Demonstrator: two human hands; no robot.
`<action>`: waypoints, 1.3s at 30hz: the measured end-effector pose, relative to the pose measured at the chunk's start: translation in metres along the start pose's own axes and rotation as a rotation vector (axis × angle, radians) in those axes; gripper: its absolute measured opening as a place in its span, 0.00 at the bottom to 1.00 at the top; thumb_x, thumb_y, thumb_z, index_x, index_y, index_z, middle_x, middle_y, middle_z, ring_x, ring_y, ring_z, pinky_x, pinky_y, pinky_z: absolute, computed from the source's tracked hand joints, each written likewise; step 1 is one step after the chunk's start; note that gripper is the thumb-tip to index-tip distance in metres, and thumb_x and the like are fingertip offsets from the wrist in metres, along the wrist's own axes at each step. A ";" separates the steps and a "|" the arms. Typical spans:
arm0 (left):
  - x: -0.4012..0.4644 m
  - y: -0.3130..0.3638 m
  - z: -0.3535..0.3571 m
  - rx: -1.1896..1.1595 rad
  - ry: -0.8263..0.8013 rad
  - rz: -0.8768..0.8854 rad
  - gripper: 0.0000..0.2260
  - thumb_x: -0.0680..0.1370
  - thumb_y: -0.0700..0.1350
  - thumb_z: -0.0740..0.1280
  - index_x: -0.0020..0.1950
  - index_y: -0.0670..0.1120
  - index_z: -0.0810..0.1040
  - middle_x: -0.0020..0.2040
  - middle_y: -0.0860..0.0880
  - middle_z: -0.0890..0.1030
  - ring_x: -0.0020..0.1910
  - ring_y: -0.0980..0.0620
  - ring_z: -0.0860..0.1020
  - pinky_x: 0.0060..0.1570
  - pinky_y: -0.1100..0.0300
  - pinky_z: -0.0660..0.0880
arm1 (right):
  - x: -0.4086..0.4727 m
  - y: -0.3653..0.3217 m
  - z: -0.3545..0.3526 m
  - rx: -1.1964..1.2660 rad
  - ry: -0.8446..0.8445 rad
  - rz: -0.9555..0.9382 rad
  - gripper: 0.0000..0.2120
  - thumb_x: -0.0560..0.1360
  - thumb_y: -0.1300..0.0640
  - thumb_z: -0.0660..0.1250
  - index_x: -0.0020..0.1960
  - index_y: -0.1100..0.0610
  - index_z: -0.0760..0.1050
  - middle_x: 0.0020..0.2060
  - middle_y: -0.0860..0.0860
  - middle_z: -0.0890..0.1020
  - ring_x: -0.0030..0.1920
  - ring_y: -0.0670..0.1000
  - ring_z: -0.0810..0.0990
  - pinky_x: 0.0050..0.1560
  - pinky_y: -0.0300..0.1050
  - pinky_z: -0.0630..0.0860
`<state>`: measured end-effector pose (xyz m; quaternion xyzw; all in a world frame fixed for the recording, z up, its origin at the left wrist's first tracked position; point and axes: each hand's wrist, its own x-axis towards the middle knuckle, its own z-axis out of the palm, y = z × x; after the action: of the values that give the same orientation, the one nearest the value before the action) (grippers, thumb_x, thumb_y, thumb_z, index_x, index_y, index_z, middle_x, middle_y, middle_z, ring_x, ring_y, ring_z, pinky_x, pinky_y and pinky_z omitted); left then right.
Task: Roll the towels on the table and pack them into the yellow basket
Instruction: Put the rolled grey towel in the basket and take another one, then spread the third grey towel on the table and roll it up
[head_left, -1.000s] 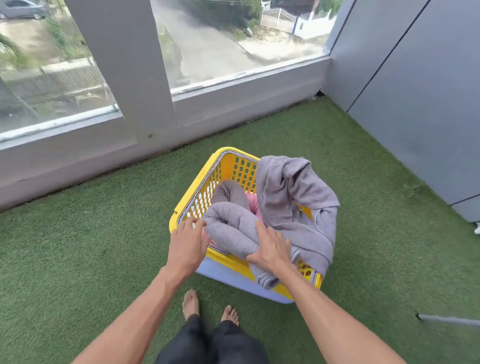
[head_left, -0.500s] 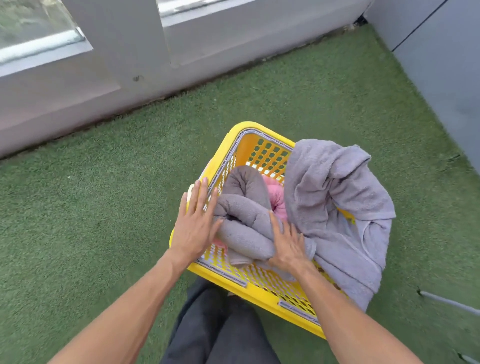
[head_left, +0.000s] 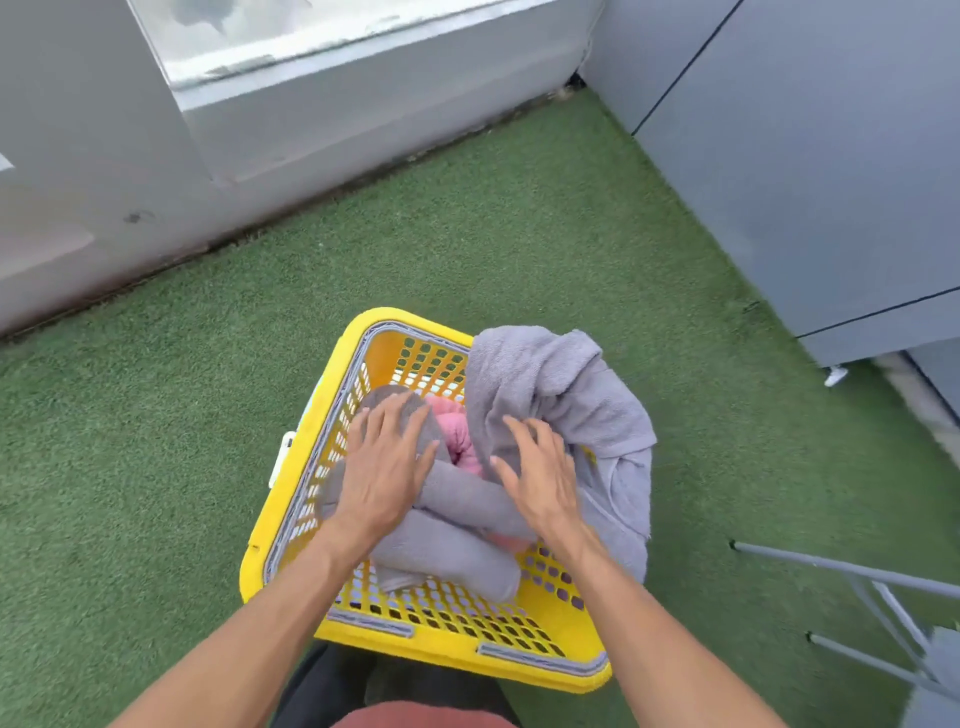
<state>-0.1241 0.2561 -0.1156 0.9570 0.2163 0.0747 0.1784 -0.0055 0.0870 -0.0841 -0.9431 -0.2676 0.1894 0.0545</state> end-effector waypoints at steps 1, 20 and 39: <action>0.015 0.013 -0.001 -0.029 0.021 0.014 0.20 0.76 0.54 0.58 0.64 0.48 0.75 0.65 0.44 0.75 0.63 0.45 0.70 0.61 0.47 0.65 | 0.007 0.008 -0.013 -0.002 0.048 -0.002 0.26 0.75 0.46 0.66 0.72 0.47 0.65 0.64 0.50 0.70 0.63 0.55 0.70 0.58 0.54 0.72; 0.130 0.158 0.050 -0.234 0.020 -0.247 0.08 0.77 0.44 0.64 0.41 0.43 0.79 0.39 0.44 0.78 0.41 0.41 0.76 0.42 0.48 0.72 | 0.129 0.141 -0.069 0.492 0.087 -0.283 0.07 0.78 0.58 0.63 0.47 0.59 0.80 0.43 0.54 0.83 0.45 0.54 0.79 0.45 0.45 0.68; 0.178 0.494 -0.132 -0.739 0.067 0.412 0.07 0.79 0.47 0.66 0.45 0.45 0.81 0.36 0.49 0.81 0.35 0.53 0.75 0.37 0.71 0.67 | -0.096 0.319 -0.367 0.780 0.789 -0.090 0.11 0.79 0.51 0.64 0.43 0.56 0.79 0.30 0.44 0.78 0.33 0.41 0.71 0.35 0.40 0.69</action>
<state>0.1971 -0.0411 0.2029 0.8490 -0.0151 0.2122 0.4837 0.2153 -0.2351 0.2208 -0.8401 -0.1768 -0.0954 0.5039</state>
